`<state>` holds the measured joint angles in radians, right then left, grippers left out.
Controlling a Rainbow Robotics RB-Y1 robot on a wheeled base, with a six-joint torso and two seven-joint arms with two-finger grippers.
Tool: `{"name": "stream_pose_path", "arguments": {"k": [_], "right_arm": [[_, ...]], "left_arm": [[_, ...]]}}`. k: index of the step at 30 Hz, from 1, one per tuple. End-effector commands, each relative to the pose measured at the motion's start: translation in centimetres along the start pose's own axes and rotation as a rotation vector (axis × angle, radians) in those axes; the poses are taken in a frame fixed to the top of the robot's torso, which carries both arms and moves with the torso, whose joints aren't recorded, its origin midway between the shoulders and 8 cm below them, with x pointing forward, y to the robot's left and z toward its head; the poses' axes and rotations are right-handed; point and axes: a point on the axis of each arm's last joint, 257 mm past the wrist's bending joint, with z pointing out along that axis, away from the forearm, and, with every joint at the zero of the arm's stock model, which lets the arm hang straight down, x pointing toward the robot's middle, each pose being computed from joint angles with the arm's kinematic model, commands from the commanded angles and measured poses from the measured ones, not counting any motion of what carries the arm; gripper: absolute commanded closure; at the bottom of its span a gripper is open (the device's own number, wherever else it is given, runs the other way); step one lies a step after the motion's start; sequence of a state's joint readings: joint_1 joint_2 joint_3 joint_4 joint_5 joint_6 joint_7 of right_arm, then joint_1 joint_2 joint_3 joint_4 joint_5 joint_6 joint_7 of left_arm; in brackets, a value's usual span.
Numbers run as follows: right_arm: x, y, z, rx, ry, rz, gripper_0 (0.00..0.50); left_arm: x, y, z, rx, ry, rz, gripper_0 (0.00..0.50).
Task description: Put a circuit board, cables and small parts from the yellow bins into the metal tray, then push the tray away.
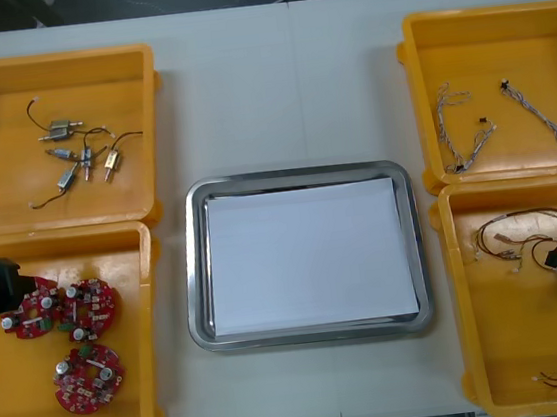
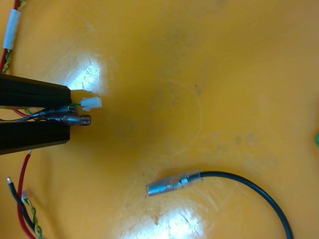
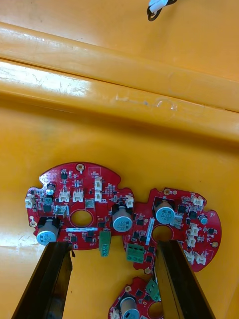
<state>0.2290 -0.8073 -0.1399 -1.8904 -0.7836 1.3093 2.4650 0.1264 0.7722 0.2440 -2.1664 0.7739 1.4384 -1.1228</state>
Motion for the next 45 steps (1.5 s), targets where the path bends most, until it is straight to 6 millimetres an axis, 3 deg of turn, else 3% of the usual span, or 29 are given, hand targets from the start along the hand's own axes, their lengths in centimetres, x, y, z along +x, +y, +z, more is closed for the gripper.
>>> {"name": "stream_pose_path", "arguments": {"k": [1,17,31,42,43,45], "right_arm": [[-2.5,-2.5,-2.0,0.042,-0.056,-0.005,0.500],[-7.5,-5.6,-4.5,0.065,-0.133,-0.008,0.500],[-9.6,-5.5,-4.8,0.046,-0.144,-0.017,0.500],[-9.9,-5.2,-4.7,0.036,-0.149,-0.004,0.500],[-10.0,-5.2,-4.7,0.035,-0.150,-0.002,0.497],[-10.0,-5.2,-4.6,0.037,-0.150,0.000,0.398]], "left_arm": [[1.7,0.3,0.7,0.004,0.005,0.115,0.000],[4.3,-1.0,-0.7,0.017,0.021,0.173,0.000],[6.3,-3.7,-2.4,0.062,0.060,0.225,0.000],[8.6,-1.9,-1.9,0.038,0.082,0.244,0.000],[8.8,-1.8,-1.9,0.034,0.085,0.244,0.000],[9.2,-1.3,-1.8,0.021,0.090,0.248,0.000]]}}
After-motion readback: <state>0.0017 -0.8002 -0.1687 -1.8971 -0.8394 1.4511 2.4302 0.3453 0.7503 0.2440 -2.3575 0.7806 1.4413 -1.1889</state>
